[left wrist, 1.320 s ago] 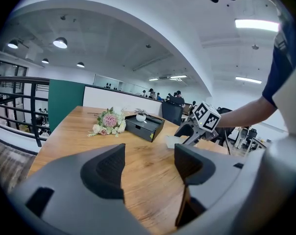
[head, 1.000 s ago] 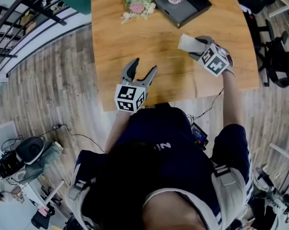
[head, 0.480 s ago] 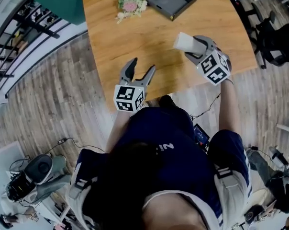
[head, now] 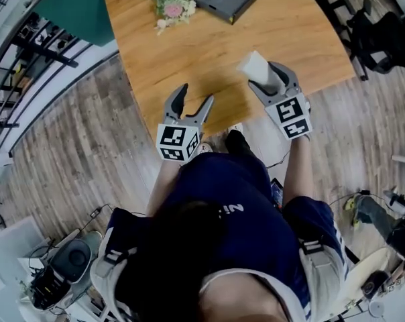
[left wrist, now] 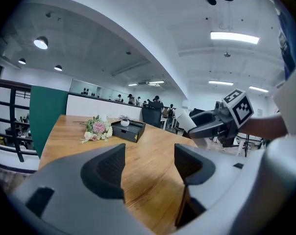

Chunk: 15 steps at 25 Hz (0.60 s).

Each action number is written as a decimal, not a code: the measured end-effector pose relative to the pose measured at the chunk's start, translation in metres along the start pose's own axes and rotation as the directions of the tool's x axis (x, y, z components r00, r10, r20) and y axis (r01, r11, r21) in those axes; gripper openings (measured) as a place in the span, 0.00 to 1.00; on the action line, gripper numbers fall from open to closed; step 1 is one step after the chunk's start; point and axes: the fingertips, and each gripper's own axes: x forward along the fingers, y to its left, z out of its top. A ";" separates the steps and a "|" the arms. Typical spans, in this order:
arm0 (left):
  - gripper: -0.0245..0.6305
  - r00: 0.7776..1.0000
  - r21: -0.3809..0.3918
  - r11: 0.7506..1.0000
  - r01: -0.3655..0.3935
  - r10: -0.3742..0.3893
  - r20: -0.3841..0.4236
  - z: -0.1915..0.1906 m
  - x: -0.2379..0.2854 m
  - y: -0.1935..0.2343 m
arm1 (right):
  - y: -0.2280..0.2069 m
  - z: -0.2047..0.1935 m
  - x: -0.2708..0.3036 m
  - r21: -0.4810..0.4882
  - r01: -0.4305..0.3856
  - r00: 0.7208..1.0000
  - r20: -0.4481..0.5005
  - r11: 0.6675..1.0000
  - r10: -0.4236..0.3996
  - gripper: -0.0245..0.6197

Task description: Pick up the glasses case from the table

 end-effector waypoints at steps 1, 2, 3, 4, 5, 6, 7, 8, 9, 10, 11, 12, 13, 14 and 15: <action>0.52 1.000 0.009 1.000 0.002 -0.002 0.000 0.000 -0.003 -0.001 | 0.004 0.000 -0.004 0.015 0.014 1.000 0.010 1.000 -0.014 0.51; 0.52 1.000 0.018 1.000 0.002 -0.002 -0.002 -0.001 -0.005 -0.002 | 0.007 0.000 -0.007 0.030 0.029 0.999 0.019 0.999 -0.030 0.51; 0.52 1.000 0.026 1.000 0.002 -0.002 -0.004 -0.003 -0.008 -0.003 | 0.010 0.000 -0.010 0.044 0.046 0.998 0.030 0.998 -0.047 0.51; 0.52 1.000 0.031 1.000 0.001 -0.001 -0.007 -0.004 -0.010 -0.004 | 0.012 0.000 -0.013 0.060 0.063 0.997 0.041 0.996 -0.066 0.51; 0.52 1.000 0.032 0.999 0.000 0.000 -0.008 -0.006 -0.011 -0.004 | 0.014 0.000 -0.015 0.079 0.080 0.995 0.053 0.994 -0.085 0.51; 0.52 1.000 0.030 1.000 -0.002 0.002 -0.007 -0.008 -0.013 -0.004 | 0.017 0.000 -0.017 0.103 0.097 0.992 0.066 0.990 -0.104 0.51; 0.52 1.000 0.028 1.000 -0.005 0.005 -0.006 -0.009 -0.015 -0.004 | 0.020 -0.001 -0.019 0.131 0.114 0.989 0.078 0.985 -0.125 0.51; 0.52 1.000 0.027 1.000 -0.007 0.008 -0.003 -0.011 -0.017 -0.004 | 0.024 -0.003 -0.021 0.165 0.131 0.985 0.090 0.977 -0.148 0.51; 0.52 1.000 0.027 1.000 -0.010 0.010 -0.001 -0.012 -0.019 -0.004 | 0.027 -0.006 -0.024 0.205 0.150 0.980 0.100 0.967 -0.173 0.51; 0.52 1.000 0.028 1.000 -0.013 0.013 0.001 -0.013 -0.021 -0.004 | 0.031 -0.009 -0.026 0.249 0.167 0.974 0.108 0.954 -0.198 0.51; 0.52 1.000 0.029 0.999 -0.016 0.016 0.004 -0.013 -0.022 -0.004 | 0.035 -0.013 -0.028 0.296 0.179 0.968 0.115 0.938 -0.221 0.51; 0.52 1.000 0.030 0.999 -0.022 0.022 0.006 -0.013 -0.023 -0.003 | 0.040 -0.018 -0.029 0.341 0.185 0.964 0.121 0.922 -0.238 0.51; 0.52 1.000 0.030 0.999 -0.029 0.029 0.004 -0.014 -0.025 -0.002 | 0.046 -0.023 -0.029 0.378 0.188 0.960 0.122 0.907 -0.250 0.51; 0.52 0.999 0.030 0.999 -0.035 0.035 0.001 -0.016 -0.025 -0.001 | 0.051 -0.028 -0.029 0.400 0.193 0.959 0.117 0.896 -0.259 0.51; 0.52 0.999 0.030 0.999 -0.039 0.039 -0.003 -0.018 -0.026 -0.001 | 0.057 -0.034 -0.029 0.412 0.199 0.959 0.106 0.889 -0.264 0.51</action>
